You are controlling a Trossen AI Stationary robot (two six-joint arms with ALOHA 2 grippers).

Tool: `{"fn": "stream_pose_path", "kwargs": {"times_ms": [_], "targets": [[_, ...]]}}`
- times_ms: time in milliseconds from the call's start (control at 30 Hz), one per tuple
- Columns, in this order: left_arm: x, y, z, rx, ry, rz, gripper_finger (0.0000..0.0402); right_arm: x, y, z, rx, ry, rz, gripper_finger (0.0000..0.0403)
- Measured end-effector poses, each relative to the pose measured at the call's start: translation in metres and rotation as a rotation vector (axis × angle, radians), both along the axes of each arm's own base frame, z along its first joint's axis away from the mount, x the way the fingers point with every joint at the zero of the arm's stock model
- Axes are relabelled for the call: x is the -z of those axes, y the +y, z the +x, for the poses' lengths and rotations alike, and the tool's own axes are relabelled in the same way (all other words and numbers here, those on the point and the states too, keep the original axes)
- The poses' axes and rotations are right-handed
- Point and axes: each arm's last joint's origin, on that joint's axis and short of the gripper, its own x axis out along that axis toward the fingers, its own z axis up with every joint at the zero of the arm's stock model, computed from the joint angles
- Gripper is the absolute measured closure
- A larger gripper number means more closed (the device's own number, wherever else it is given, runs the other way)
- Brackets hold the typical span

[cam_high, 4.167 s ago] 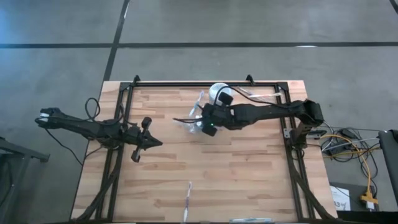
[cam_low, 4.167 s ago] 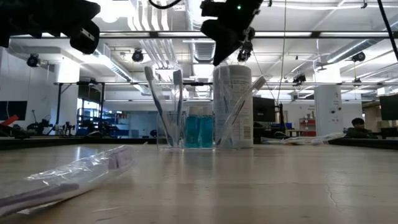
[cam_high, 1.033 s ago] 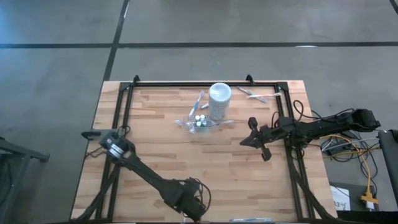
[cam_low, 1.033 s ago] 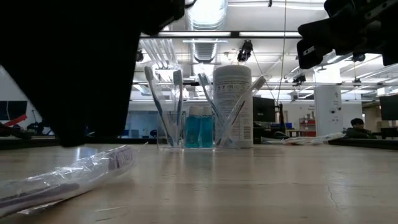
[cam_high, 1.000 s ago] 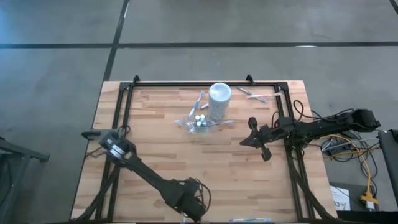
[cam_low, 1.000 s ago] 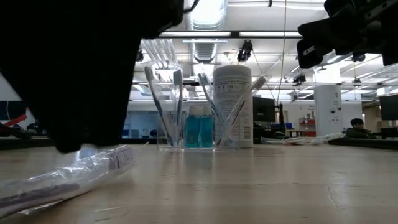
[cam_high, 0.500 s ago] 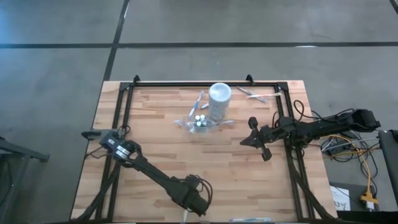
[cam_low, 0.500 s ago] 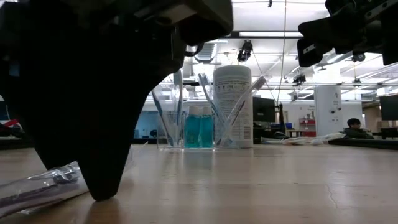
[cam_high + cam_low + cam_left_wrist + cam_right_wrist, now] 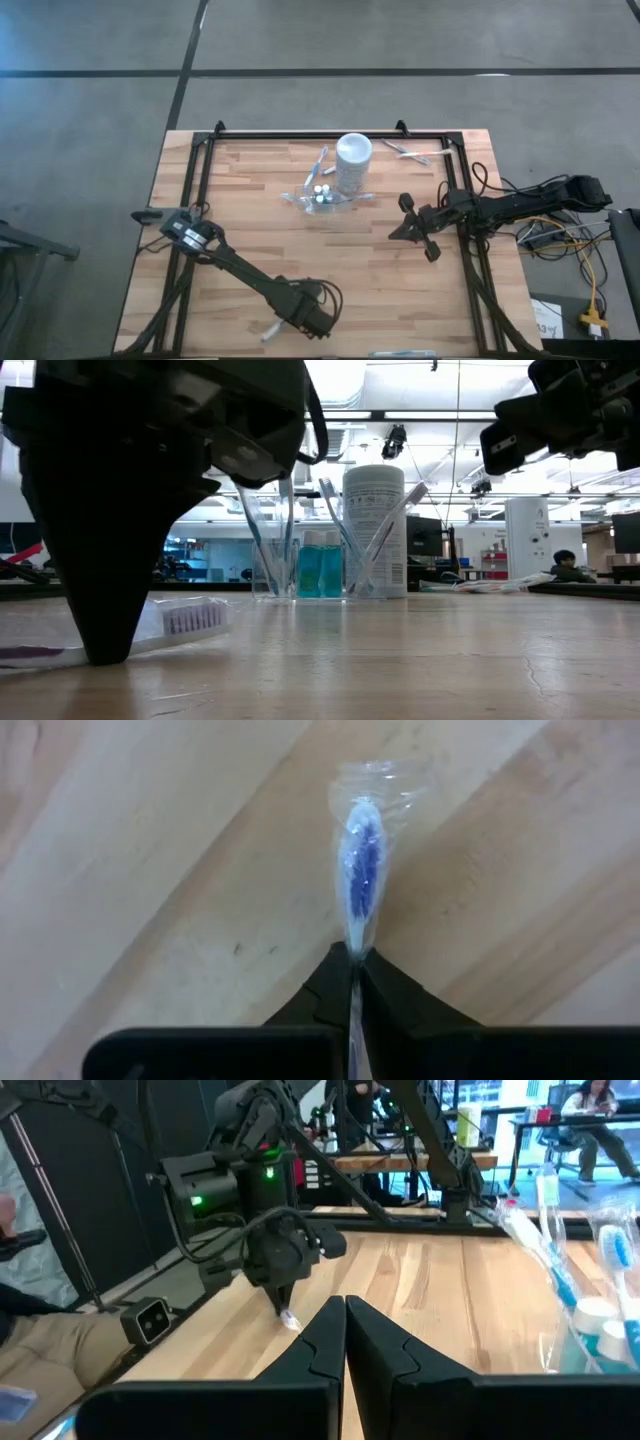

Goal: Pick & Place toothbrushing station
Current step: Put the violet toothbrush into the transparent organizer

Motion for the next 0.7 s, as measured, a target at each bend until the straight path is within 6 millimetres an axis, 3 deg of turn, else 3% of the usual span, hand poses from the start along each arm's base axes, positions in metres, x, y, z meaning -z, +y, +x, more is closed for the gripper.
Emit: {"fn": "stream_pose_path", "kwargs": {"times_ms": [233,333,433,567,700], "targets": [[-0.028,0.011,-0.009,0.162,-0.066,0.135,0.0397,0.003,0.0,-0.001,-0.003,0.009,0.005,0.0394],[-0.064,0.021,-0.018,0.214,-0.165,0.233,0.0399,0.007,0.0,-0.002,-0.003,0.024,0.006,0.0394],[-0.099,0.036,-0.038,0.226,-0.261,0.346,0.04,0.012,0.0,-0.004,-0.002,0.039,0.007,0.0394],[-0.118,0.063,-0.074,0.205,-0.34,0.463,0.04,0.016,0.0,-0.006,0.0,0.064,0.045,0.0394],[-0.129,0.095,-0.114,0.174,-0.578,0.571,0.0401,0.022,0.0,-0.008,0.003,0.094,0.075,0.0394]]}}
